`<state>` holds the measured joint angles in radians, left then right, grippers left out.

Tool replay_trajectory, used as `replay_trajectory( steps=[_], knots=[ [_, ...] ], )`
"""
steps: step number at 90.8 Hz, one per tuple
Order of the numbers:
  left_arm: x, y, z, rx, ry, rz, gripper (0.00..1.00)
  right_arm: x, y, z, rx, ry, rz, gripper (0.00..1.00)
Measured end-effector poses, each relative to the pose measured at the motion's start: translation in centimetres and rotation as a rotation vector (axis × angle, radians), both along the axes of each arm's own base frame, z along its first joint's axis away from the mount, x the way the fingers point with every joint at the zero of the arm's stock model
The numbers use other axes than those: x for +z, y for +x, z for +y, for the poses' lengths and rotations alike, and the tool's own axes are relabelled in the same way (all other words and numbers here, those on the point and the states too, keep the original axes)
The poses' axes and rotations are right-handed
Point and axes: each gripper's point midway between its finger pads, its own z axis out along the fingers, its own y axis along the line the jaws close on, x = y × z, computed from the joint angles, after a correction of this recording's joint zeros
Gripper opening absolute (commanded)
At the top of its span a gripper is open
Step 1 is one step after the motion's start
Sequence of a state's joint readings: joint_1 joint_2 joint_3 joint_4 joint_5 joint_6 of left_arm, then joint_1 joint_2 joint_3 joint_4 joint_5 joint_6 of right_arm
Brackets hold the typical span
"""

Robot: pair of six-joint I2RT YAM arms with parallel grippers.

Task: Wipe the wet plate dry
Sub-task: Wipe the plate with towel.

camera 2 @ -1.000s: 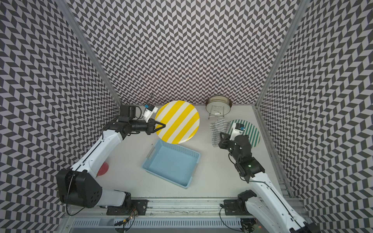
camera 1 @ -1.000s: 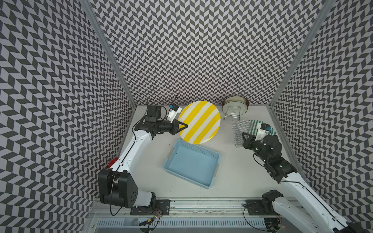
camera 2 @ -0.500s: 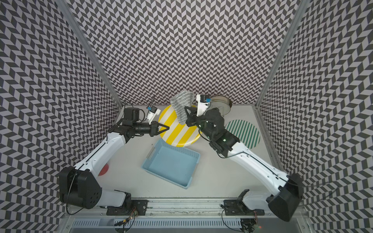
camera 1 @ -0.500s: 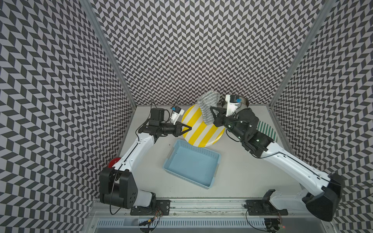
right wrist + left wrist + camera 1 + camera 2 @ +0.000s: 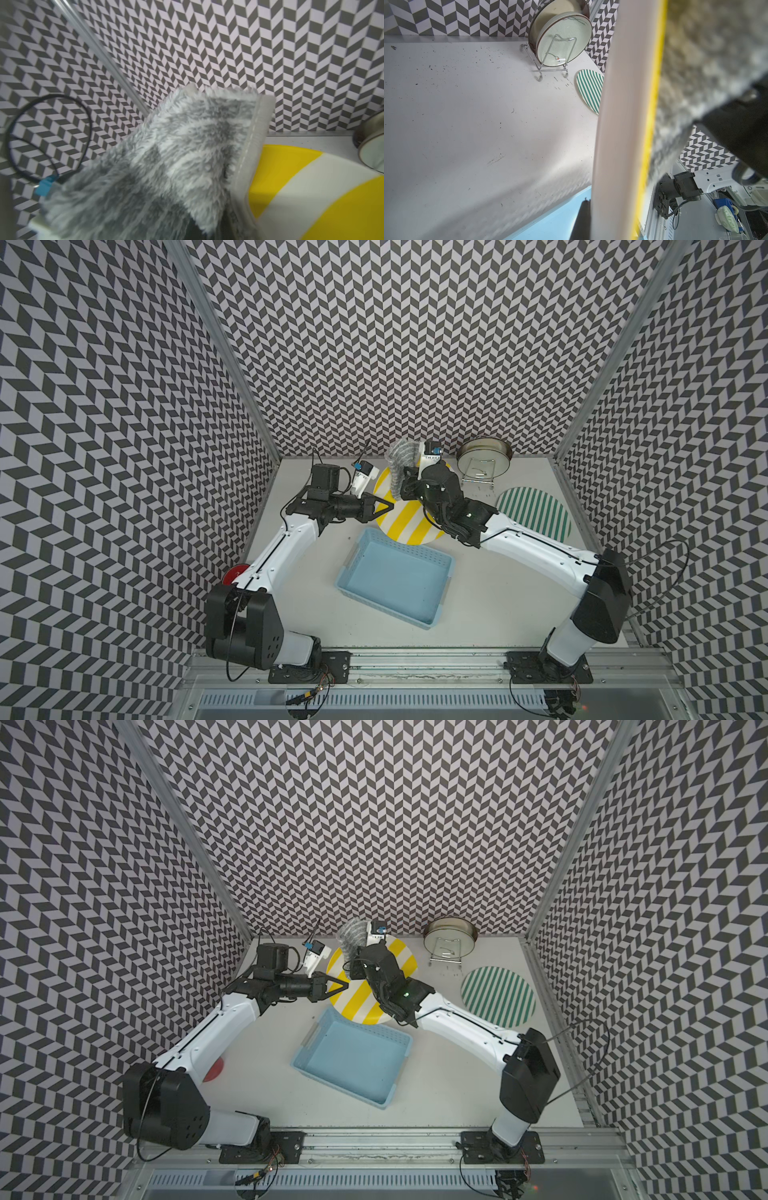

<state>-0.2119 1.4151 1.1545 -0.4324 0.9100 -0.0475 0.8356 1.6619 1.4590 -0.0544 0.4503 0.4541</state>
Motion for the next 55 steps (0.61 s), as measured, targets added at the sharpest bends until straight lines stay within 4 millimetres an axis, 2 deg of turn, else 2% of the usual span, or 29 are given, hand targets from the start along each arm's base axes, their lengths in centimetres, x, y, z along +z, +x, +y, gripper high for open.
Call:
replay_trajectory(
  steps=[16, 22, 28, 44, 50, 55],
  knots=[
    [-0.2, 0.1, 0.1, 0.006, 0.006, 0.002, 0.00, -2.7, 1.2, -7.7, -0.163, -0.001, 0.057, 0.00],
    [-0.2, 0.2, 0.1, 0.013, 0.009, -0.001, 0.00, -3.5, 1.2, -9.8, -0.200, -0.003, 0.075, 0.00],
    [-0.3, 0.2, 0.1, 0.016, 0.011, -0.001, 0.00, -3.9, 1.2, -10.9, -0.216, -0.008, 0.085, 0.00],
    [-0.3, 0.3, 0.2, 0.018, 0.013, 0.000, 0.00, -3.8, 1.1, -9.6, -0.144, 0.000, 0.094, 0.00],
    [-0.3, 0.3, 0.2, 0.020, 0.013, -0.001, 0.00, -3.3, 1.2, -8.0, -0.097, -0.006, 0.088, 0.00],
    [-0.3, 0.3, 0.2, 0.019, 0.013, -0.001, 0.00, -2.6, 0.9, -5.7, -0.039, -0.015, 0.073, 0.00]
  ],
)
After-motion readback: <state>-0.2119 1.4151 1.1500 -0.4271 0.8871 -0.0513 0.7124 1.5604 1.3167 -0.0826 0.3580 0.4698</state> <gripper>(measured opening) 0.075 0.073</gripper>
